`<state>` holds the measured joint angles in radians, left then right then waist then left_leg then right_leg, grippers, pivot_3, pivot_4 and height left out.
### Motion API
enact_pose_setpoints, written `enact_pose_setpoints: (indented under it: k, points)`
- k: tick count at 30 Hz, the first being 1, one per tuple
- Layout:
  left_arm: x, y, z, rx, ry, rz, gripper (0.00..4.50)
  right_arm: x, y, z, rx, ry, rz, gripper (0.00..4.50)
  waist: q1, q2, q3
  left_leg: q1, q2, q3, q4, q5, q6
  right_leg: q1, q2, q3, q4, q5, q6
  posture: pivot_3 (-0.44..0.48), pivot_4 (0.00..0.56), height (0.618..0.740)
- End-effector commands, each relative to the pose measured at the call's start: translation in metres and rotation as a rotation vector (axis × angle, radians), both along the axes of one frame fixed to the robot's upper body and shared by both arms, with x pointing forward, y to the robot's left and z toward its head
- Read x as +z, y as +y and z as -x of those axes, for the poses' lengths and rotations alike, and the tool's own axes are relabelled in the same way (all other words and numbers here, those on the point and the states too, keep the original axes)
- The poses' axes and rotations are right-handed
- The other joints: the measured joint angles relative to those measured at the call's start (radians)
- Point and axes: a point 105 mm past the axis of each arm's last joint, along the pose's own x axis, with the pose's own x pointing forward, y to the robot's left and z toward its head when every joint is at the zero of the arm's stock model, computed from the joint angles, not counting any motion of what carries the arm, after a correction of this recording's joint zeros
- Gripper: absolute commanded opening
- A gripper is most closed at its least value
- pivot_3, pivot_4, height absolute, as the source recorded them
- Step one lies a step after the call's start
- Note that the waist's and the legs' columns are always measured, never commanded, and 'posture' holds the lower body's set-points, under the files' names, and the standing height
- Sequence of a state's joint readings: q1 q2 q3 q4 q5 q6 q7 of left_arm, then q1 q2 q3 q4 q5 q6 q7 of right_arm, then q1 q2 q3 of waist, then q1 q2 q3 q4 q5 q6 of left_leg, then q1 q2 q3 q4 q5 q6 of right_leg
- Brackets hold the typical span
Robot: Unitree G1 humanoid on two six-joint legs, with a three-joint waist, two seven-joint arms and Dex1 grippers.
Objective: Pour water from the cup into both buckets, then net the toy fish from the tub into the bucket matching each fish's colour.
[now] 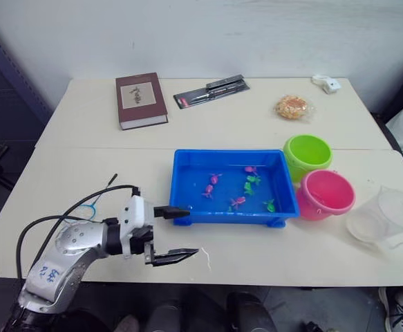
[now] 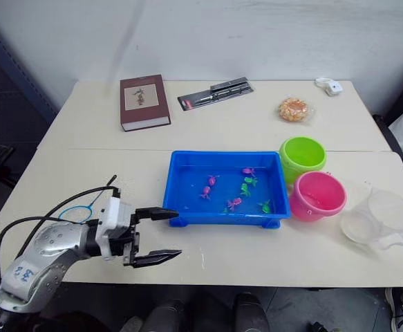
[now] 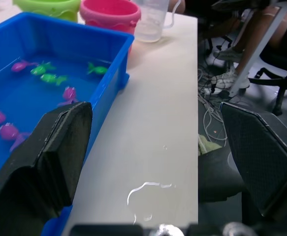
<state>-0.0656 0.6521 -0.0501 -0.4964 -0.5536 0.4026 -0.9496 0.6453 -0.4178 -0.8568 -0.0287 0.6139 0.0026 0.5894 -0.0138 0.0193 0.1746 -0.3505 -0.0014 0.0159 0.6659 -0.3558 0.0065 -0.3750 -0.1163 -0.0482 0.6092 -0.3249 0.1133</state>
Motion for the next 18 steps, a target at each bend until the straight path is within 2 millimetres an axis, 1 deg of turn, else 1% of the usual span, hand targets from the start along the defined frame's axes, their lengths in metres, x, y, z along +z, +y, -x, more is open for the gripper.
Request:
enact_pose_setpoints:
  k: [1,4,7,9,12,15,18]
  points:
    - [0.006,-0.008,0.002,-0.025,-0.025,0.009,4.45,-0.004,-0.006,-0.017,-0.038,-0.011,-0.021,4.5,0.005,0.001,-0.001,0.0,0.0,0.0,0.0,0.001,0.0,0.0,0.0,0.0,0.0,0.0,0.0,0.0,0.15,0.738]
    - [0.008,-0.01,0.0,-0.022,-0.035,0.008,4.45,-0.007,-0.006,-0.031,-0.036,-0.021,-0.043,4.5,0.012,0.002,-0.001,0.0,0.0,0.0,0.0,0.002,0.0,0.0,0.001,0.0,0.002,0.0,0.0,0.0,0.15,0.738]
    - [0.006,-0.007,0.0,-0.001,-0.04,-0.005,4.45,-0.012,-0.005,-0.054,-0.024,-0.015,-0.035,4.5,0.013,0.002,-0.001,0.0,-0.001,0.0,0.001,0.003,0.001,0.0,0.001,0.0,0.002,0.0,0.0,0.0,0.15,0.738]
    - [0.004,-0.006,0.001,0.003,-0.041,-0.011,4.45,-0.014,-0.005,-0.063,-0.02,-0.017,-0.032,4.5,0.013,0.002,-0.001,-0.001,-0.002,0.0,0.001,0.003,0.002,0.0,0.001,0.0,0.002,0.0,0.001,0.0,0.15,0.738]
    - [0.004,-0.006,0.002,-0.001,-0.037,-0.015,4.45,-0.014,-0.005,-0.069,-0.029,-0.029,-0.028,4.5,0.016,0.002,-0.001,-0.001,-0.002,0.0,0.001,0.004,0.002,0.0,0.002,-0.001,0.002,0.001,0.001,0.0,0.15,0.738]
    - [0.004,-0.005,0.001,-0.003,-0.041,-0.02,4.45,-0.017,-0.014,-0.07,-0.1,-0.034,-0.039,4.5,0.014,0.002,-0.001,-0.001,-0.003,0.0,0.001,0.005,0.002,0.0,0.002,-0.001,0.002,0.001,0.001,0.0,0.15,0.738]
    - [0.005,-0.004,0.0,-0.001,-0.051,-0.028,4.45,-0.019,-0.02,-0.069,-0.142,-0.026,-0.014,4.5,0.013,0.002,-0.001,-0.001,-0.003,0.0,0.001,0.005,0.002,0.0,0.002,0.0,0.002,0.001,0.002,0.0,0.15,0.738]
